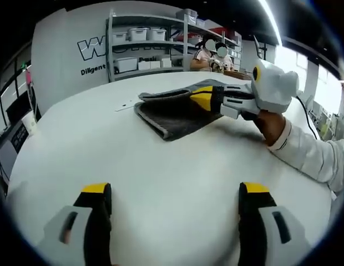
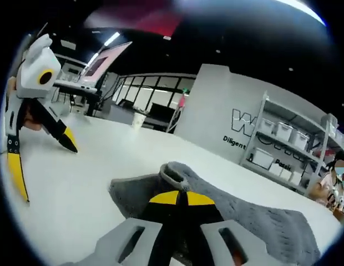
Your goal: Open the folded towel by lifting each exposed corner and separating the folded layers until the towel lies flat within the target outline without major curled edges
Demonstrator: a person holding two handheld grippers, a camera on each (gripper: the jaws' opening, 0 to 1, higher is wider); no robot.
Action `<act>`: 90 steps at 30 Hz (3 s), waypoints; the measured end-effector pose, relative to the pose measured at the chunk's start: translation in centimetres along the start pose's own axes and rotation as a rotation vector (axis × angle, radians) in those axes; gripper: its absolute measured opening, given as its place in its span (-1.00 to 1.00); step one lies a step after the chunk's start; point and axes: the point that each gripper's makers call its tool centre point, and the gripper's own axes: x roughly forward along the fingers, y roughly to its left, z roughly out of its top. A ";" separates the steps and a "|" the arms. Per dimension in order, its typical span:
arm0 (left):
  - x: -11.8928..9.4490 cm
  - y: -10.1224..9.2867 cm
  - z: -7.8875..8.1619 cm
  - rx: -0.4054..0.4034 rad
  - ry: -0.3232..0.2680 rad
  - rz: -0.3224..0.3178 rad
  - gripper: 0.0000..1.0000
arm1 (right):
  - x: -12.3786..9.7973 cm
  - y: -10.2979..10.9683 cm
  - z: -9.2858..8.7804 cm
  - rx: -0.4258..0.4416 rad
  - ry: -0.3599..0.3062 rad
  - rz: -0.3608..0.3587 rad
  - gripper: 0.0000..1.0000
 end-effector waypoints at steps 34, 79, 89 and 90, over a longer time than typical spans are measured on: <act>-0.2 0.4 -0.2 -0.001 0.012 0.010 0.87 | -0.7 -2.8 -1.3 0.045 0.036 -0.089 -1.00; -0.2 0.4 -0.4 0.001 0.018 0.014 0.87 | -2.5 -7.7 -3.3 0.042 0.071 -0.194 -1.00; -0.2 0.4 -0.2 0.002 0.012 0.013 0.87 | -3.1 -8.3 -3.5 0.035 0.074 -0.201 -1.00; -0.2 0.4 -0.2 0.001 0.012 0.012 0.87 | -3.2 -8.4 -3.6 0.035 0.075 -0.203 -1.00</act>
